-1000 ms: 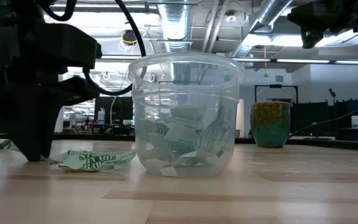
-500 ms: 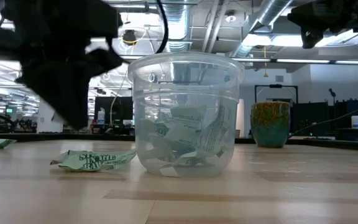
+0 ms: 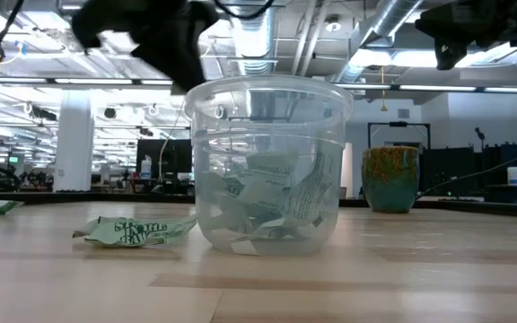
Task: Pick and place Stevia / Truvia into bins
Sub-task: Put the stevia packet into the top transparent container
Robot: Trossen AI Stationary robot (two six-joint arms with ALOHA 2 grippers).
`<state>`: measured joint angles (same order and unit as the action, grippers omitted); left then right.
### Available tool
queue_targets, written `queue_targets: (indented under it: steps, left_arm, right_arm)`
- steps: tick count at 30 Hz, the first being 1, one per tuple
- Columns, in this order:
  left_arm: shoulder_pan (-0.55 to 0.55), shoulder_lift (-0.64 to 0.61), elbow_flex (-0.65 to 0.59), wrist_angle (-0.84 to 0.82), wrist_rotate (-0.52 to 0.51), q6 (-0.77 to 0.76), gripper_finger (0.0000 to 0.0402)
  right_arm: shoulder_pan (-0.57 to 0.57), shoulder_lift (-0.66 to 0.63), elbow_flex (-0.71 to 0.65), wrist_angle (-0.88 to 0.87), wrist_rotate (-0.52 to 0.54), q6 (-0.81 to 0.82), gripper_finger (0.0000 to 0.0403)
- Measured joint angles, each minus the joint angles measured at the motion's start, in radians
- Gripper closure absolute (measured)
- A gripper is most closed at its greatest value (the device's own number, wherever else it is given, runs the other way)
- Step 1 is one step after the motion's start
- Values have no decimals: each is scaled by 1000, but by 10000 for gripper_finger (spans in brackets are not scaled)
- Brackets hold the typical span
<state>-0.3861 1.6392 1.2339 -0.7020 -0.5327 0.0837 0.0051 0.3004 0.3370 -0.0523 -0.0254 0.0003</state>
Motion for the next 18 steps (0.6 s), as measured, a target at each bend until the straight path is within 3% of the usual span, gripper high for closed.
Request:
queue_targets:
  steps: [4,11,18]
  left_arm:
    - [90,-77,0,76,53,128,401]
    - [343,-116,2,315,368,327,401]
    - [626,-89,-1,483,627,341,401]
  right_arm:
    - [0,0,0,0,0,0,344]
    - [0,0,0,0,0,0,344]
    - [0,0,0,0,0,0,344]
